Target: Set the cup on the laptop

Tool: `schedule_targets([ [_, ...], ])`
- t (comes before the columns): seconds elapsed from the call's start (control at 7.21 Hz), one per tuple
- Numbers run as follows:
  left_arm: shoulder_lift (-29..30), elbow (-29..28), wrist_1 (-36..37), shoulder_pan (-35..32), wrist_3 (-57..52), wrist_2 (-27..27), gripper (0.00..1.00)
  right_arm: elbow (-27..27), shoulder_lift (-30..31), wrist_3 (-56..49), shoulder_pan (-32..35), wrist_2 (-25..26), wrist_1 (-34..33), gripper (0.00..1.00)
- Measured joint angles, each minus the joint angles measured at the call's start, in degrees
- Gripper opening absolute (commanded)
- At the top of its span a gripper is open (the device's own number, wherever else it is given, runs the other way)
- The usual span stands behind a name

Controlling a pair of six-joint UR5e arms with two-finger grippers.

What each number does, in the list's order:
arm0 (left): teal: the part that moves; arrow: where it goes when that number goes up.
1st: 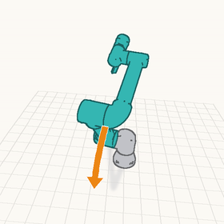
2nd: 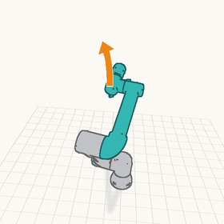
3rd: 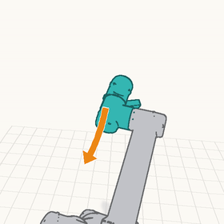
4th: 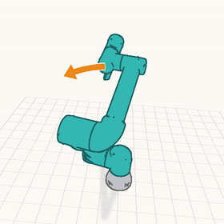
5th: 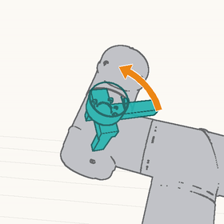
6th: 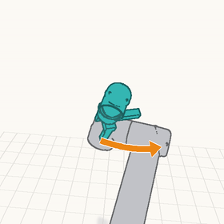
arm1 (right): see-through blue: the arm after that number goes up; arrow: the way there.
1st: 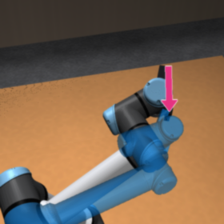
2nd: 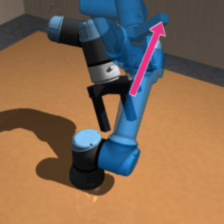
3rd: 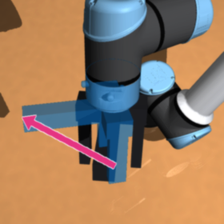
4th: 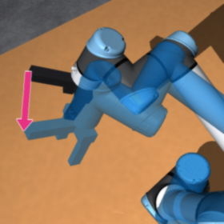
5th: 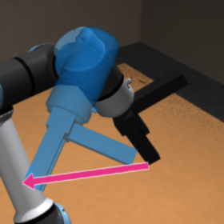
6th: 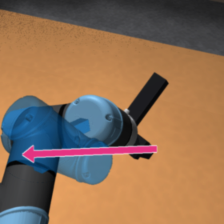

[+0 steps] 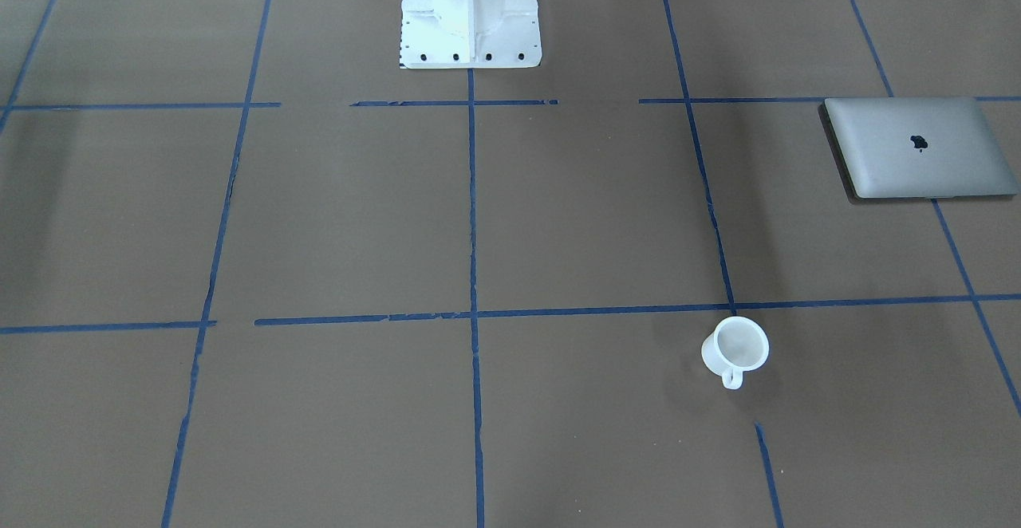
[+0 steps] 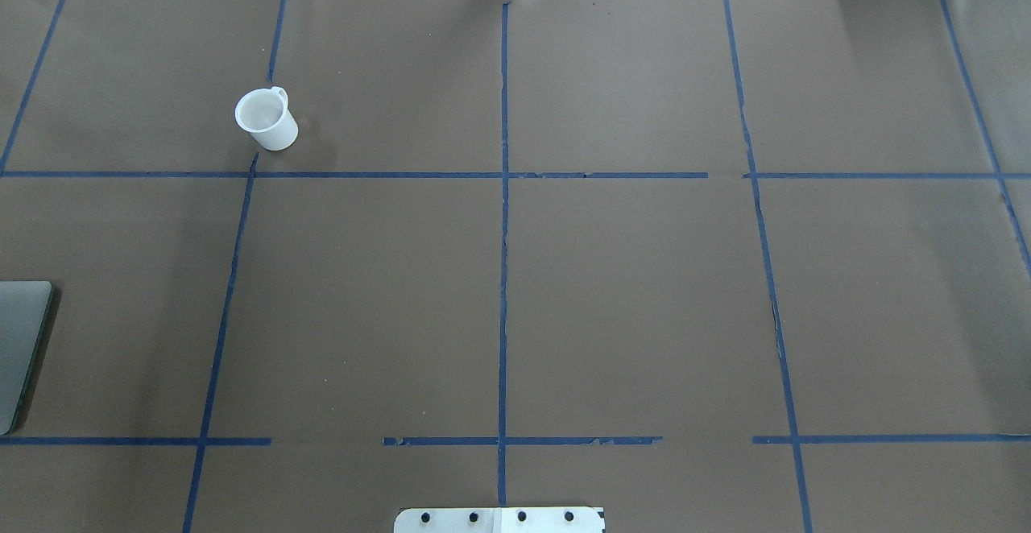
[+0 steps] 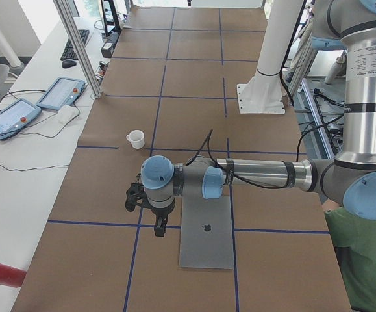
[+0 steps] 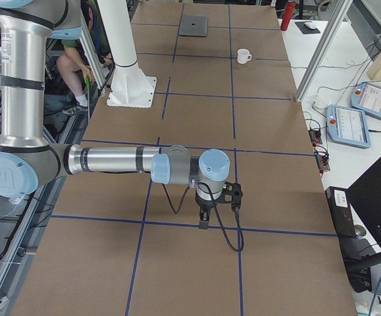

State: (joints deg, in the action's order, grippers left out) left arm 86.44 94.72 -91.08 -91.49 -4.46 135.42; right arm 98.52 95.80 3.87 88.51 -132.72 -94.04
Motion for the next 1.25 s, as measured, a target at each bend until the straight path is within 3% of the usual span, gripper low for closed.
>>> schedule_targets([
  [0.69, 1.81, 2.07, -0.08, 1.84, 0.27, 0.13, 1.00, 0.00, 0.00, 0.00, 0.00, 0.00, 0.00, 1.00],
  [1.25, 10.63, 4.49, 3.35, 8.34, 5.35, 0.46, 1.00, 0.00, 0.00, 0.00, 0.00, 0.00, 0.00, 1.00],
])
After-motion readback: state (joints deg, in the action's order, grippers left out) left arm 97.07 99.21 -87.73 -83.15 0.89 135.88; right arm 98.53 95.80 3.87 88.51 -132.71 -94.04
